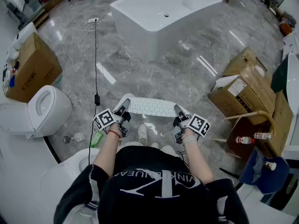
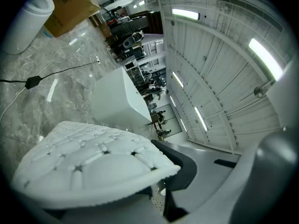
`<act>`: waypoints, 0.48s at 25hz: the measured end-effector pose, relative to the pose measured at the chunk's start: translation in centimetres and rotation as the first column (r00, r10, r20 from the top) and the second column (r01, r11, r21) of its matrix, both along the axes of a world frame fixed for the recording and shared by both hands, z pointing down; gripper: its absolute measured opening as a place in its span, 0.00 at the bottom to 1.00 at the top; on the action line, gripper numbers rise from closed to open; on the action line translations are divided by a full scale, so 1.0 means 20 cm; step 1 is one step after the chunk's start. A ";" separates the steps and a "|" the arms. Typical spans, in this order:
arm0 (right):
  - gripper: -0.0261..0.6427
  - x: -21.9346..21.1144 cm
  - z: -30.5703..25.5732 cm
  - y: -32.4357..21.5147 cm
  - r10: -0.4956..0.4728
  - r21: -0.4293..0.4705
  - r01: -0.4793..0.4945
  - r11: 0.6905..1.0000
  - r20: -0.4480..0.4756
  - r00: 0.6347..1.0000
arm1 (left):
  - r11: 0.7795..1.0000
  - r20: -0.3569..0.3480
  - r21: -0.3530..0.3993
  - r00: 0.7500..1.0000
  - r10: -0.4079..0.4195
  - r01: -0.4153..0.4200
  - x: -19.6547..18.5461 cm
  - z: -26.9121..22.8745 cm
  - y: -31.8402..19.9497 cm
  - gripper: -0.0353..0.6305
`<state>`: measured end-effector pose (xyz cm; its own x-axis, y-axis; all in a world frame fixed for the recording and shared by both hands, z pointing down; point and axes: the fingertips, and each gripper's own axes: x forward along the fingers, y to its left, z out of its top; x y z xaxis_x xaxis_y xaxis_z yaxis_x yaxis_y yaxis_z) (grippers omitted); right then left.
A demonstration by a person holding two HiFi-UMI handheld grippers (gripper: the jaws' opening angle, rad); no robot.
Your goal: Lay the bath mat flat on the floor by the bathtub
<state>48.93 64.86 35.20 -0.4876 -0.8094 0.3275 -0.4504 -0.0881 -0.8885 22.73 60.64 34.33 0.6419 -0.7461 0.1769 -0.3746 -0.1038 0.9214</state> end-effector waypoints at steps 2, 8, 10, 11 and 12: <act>0.09 -0.01 0.01 0.00 -0.001 -0.006 0.001 1.000 0.000 1.000 | 1.000 -0.001 -0.004 1.000 -0.003 0.003 -0.01 0.01 0.00 0.09; 0.09 -0.02 0.06 0.00 -0.001 -0.023 0.001 1.000 0.006 1.000 | 1.000 -0.010 -0.028 1.000 -0.014 0.014 -0.02 0.05 0.00 0.09; 0.09 -0.04 0.07 -0.02 0.000 -0.030 0.000 1.000 0.007 1.000 | 1.000 -0.005 -0.025 1.000 -0.010 0.010 -0.04 0.06 -0.02 0.09; 0.09 -0.04 0.08 -0.03 0.000 -0.033 0.000 0.999 0.006 1.000 | 1.000 -0.001 -0.029 1.000 -0.009 0.009 -0.05 0.06 -0.03 0.09; 0.09 -0.05 0.08 -0.04 -0.001 -0.035 0.001 0.999 0.003 1.000 | 0.999 0.010 -0.032 1.000 -0.006 0.006 -0.05 0.07 -0.04 0.09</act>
<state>47.90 64.03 36.84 -0.4894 -0.7967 0.3545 -0.4482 -0.1189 -0.8860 21.69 59.78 35.72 0.6354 -0.7439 0.2072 -0.3841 -0.0716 0.9205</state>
